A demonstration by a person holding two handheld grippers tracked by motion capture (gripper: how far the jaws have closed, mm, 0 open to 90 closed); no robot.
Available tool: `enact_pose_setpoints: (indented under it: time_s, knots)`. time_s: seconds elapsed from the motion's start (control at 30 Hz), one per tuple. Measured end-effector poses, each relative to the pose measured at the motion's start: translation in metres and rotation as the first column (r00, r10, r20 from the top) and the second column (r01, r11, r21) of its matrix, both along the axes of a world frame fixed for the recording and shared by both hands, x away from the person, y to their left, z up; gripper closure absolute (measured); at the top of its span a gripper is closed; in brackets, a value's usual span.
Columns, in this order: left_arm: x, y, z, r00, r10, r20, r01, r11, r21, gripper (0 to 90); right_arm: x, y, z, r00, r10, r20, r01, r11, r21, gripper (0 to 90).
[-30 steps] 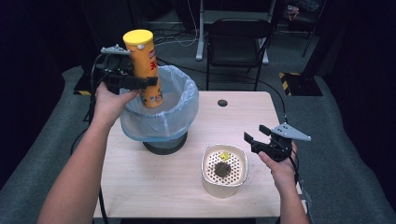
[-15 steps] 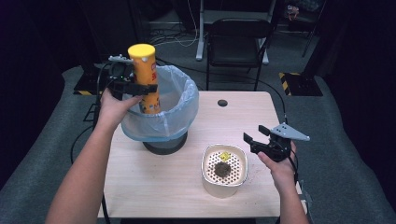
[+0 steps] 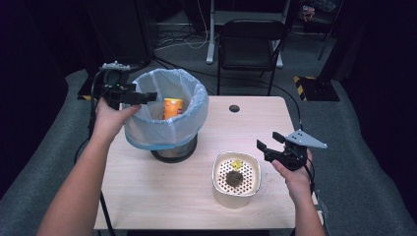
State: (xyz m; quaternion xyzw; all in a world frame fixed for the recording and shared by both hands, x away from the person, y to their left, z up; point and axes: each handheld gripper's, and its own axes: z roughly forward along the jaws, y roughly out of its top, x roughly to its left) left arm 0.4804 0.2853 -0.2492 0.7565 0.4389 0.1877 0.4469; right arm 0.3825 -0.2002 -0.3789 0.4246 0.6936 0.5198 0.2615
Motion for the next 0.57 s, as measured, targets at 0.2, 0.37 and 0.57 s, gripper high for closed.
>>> enact_pose_setpoints:
  time_s: [0.2, 0.37, 0.57]
  knots:
    - [-0.024, 0.019, 0.007, 0.9993, -0.036, 0.006, 0.036, 0.9988, -0.034, 13.8, 0.0, 0.001, 0.0, 1.0, 0.002, -0.002, -0.002, 1.0, -0.002, 29.1]
    - [-0.054, 0.034, 0.004, 0.9961, -0.076, 0.045, 0.078, 0.9965, -0.031, 16.0, -0.001, 0.0, 0.0, 1.0, 0.003, 0.0, -0.003, 1.0, -0.004, 28.9]
    - [-0.084, 0.056, -0.021, 0.9922, -0.119, 0.036, 0.122, 0.9898, -0.074, 17.5, 0.0, -0.004, 0.002, 0.9998, 0.006, -0.02, -0.006, 1.0, -0.005, 26.0]
